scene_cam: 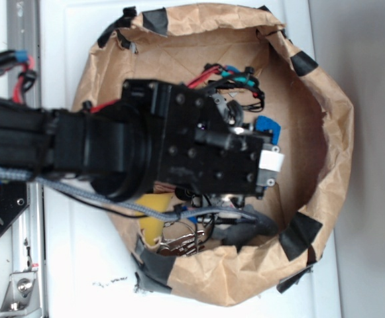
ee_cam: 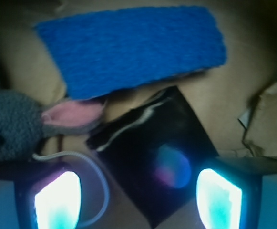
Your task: Grab the black box.
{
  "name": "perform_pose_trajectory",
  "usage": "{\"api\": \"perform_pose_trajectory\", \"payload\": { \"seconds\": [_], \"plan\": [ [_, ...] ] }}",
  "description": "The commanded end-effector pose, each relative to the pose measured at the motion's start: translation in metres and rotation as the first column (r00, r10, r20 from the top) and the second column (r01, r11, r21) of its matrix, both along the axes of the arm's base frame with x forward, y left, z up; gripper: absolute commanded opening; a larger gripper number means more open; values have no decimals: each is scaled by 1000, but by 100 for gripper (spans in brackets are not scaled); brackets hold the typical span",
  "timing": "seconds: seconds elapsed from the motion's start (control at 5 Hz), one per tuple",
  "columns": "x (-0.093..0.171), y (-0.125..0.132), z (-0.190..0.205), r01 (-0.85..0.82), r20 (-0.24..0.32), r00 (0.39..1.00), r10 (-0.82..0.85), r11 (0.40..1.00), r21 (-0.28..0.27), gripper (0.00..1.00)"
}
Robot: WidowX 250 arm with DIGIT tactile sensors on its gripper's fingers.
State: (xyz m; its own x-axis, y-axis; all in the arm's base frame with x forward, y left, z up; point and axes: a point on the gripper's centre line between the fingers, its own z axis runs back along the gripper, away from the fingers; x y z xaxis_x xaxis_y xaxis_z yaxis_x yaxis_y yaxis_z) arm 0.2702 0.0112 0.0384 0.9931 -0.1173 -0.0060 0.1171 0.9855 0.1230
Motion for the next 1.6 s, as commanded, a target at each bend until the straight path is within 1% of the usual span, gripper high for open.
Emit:
{"api": "perform_pose_trajectory", "payload": {
  "seconds": [0.0,0.2,0.4,0.6,0.8,1.0,1.2,1.4],
  "plan": [
    [12,3,13,110,30,994,-109,993,-52,100],
    [15,4,12,111,45,993,-110,993,-36,100],
    [13,5,11,67,56,996,-65,997,-41,0],
    [14,9,14,54,55,997,-51,998,-45,0],
    [11,18,26,29,96,995,-26,999,-36,100],
    [5,27,51,29,135,991,-14,994,-107,100],
    [9,35,52,39,139,990,-24,994,-107,100],
    [21,39,40,23,129,992,-14,997,-74,100]
  ]
}}
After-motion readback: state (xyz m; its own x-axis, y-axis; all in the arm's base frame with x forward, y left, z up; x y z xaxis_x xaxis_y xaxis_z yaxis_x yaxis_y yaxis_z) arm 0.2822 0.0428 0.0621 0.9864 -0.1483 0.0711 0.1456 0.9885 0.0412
